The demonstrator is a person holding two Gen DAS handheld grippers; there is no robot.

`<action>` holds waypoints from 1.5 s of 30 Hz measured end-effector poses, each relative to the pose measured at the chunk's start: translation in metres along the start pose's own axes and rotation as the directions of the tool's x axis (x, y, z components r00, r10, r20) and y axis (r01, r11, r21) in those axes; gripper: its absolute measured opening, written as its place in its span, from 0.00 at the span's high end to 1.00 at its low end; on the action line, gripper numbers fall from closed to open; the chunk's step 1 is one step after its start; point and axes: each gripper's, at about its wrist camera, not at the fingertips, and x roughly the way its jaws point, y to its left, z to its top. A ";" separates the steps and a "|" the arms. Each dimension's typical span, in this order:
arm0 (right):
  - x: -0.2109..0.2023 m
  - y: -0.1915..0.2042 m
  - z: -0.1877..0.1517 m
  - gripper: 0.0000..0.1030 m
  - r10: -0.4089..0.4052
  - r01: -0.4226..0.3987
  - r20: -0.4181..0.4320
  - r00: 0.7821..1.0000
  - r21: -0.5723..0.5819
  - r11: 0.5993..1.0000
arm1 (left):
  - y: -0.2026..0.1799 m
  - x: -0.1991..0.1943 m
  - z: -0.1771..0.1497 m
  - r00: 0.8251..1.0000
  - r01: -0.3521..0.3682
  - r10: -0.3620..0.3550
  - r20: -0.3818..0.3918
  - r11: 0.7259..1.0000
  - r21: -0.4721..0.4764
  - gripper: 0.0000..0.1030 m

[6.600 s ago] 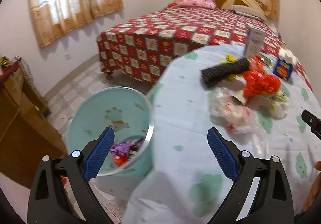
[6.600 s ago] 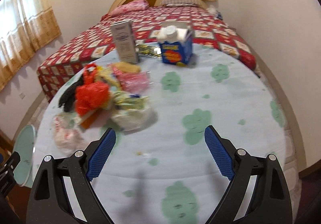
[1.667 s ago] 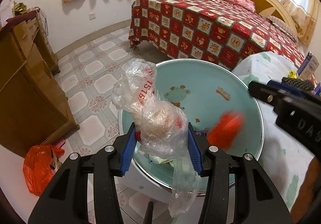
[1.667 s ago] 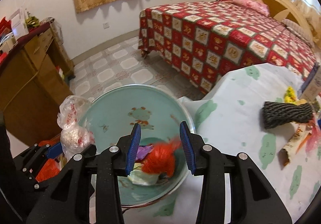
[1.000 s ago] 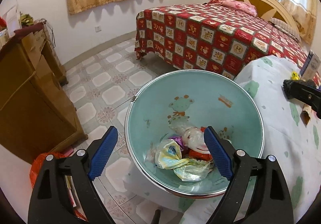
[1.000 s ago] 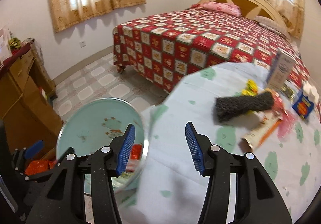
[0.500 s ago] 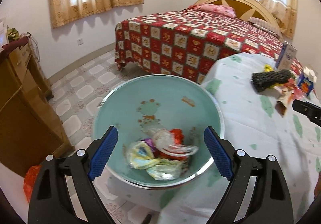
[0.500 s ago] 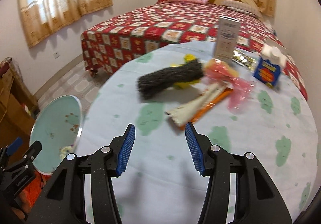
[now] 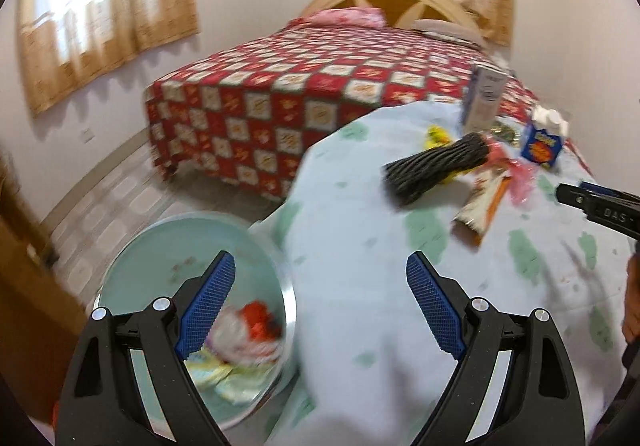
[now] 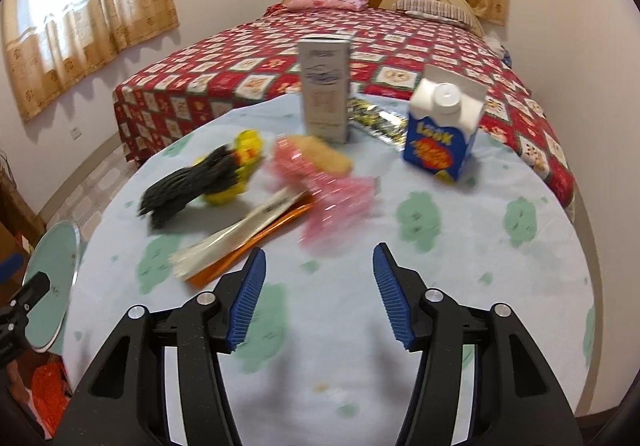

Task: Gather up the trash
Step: 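Grasp the black mesh sleeve with the left tool while the right tool grasps the pink wrapper, then carry the black mesh sleeve and pink wrapper in both tools over the teal bin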

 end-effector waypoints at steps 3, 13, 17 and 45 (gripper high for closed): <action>0.016 -0.014 0.016 0.44 0.032 -0.032 -0.022 0.999 -0.008 0.999 | -0.018 0.018 0.017 1.000 0.012 -0.013 0.012 0.998 0.066 0.17; 0.081 -0.015 0.049 0.40 0.097 -0.113 -0.129 0.987 -0.121 0.986 | -0.056 0.071 0.062 0.987 0.157 -0.162 -0.004 0.953 0.260 0.17; 0.089 -0.021 0.038 0.62 0.137 -0.159 -0.180 0.974 -0.111 0.981 | -0.071 0.096 0.070 0.969 0.244 -0.246 -0.033 0.917 0.315 0.17; -0.006 -0.083 -0.031 0.79 0.095 -0.080 -0.068 0.993 0.203 0.976 | -0.059 0.030 0.014 0.965 0.254 -0.240 -0.108 0.957 0.141 0.75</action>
